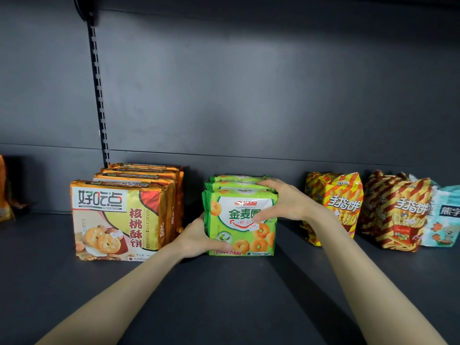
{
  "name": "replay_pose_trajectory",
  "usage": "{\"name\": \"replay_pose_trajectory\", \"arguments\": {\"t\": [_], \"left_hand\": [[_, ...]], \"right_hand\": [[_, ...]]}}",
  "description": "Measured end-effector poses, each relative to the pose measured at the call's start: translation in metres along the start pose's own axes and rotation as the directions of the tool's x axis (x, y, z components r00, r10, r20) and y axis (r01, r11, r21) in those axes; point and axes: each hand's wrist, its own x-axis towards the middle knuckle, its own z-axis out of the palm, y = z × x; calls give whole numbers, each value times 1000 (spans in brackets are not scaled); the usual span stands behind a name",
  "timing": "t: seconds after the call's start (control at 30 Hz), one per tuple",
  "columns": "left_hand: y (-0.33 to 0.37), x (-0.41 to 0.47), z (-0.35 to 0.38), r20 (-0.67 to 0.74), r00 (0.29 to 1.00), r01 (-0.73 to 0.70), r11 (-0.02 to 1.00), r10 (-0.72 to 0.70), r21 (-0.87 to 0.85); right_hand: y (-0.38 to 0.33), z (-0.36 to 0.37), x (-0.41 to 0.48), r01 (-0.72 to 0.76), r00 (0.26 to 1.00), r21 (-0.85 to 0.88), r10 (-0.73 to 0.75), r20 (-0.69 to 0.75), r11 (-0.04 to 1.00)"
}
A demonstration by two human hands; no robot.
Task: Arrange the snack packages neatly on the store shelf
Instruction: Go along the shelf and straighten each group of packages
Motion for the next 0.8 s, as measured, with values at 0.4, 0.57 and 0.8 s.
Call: {"name": "replay_pose_trajectory", "arguments": {"t": [0.4, 0.57, 0.8], "left_hand": [[23, -44, 1, -234, 972, 120, 806, 24, 580], [43, -61, 4, -317, 936, 152, 639, 151, 754], [95, -56, 49, -260, 909, -26, 665, 326, 746]], "right_hand": [[-20, -6, -22, -15, 1000, -277, 10, -21, 961], [-21, -27, -41, -22, 997, -322, -1, -71, 947], [-2, -78, -74, -66, 985, -382, -1, -174, 922]]}}
